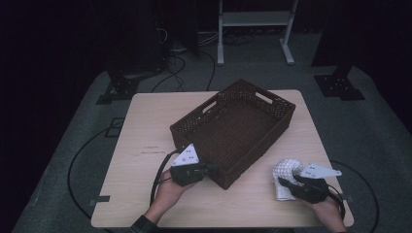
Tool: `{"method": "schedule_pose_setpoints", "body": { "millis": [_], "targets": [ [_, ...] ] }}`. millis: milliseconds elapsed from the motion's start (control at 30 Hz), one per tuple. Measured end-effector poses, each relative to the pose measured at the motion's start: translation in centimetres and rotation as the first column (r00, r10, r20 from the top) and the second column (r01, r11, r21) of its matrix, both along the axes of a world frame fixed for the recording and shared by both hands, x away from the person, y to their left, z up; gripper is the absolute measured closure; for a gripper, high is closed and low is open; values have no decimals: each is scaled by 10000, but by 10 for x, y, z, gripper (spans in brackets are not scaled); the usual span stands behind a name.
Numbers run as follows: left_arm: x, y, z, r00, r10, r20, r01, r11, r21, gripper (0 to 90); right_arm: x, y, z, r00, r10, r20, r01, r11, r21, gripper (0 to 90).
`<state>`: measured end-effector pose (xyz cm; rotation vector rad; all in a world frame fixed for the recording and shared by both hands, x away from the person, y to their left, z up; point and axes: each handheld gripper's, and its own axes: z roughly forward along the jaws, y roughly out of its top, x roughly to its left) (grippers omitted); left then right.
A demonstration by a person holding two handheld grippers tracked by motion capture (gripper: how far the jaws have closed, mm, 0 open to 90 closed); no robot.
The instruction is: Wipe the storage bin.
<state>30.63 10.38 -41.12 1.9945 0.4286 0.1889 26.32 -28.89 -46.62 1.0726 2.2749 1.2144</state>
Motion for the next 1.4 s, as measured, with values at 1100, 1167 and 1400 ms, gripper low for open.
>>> {"method": "schedule_pose_setpoints", "body": {
  "millis": [1100,1167,1400],
  "targets": [
    [192,51,32,9376,3459,-353,-3317,9204,2070,742,2,-11,-1,9996,-263,-38,264,9994,226,700],
    [197,50,30,9385,3423,-461,-3250,9204,2171,785,2,-12,0,9996,-270,-24,271,9994,236,701],
    [197,57,28,9360,3377,-993,-3087,9231,2292,835,1,-12,0,9996,-274,-31,275,9992,274,701]
  ]
}}
